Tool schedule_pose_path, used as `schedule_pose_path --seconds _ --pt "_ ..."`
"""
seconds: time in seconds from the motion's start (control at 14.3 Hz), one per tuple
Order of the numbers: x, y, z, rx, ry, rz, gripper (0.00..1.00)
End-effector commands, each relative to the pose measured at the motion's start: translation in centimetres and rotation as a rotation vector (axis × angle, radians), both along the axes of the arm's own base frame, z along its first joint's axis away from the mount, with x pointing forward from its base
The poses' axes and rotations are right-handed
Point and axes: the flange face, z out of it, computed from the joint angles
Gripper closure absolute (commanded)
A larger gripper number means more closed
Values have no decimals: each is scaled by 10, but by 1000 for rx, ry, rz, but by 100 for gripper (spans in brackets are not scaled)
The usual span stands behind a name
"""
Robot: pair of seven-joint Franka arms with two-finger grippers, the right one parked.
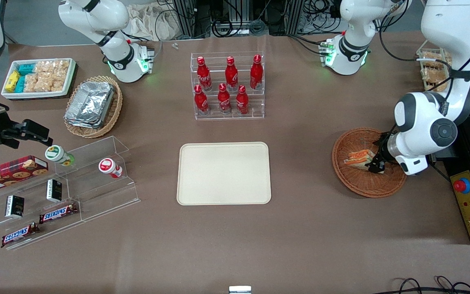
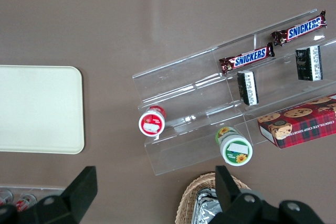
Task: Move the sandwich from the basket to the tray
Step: 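Close the left gripper on the wrapped sandwich and lift it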
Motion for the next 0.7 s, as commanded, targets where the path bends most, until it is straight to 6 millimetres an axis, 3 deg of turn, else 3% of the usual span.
schedule_pose_path --seconds 0.0,0.07,0.14,0.21,0.35,0.49,0.63 --pt "-2 -4 -23 -3 -30 57 19" --pt "-1 -4 -22 -1 -34 75 53" --pt "-1 -5 -19 0 -38 78 95" --pt "0 -4 -14 2 -42 77 100" --pt "1 -6 14 10 -59 64 100" --pt "-2 -8 62 31 -35 13 100" --pt "-6 -21 122 29 -24 -153 100"
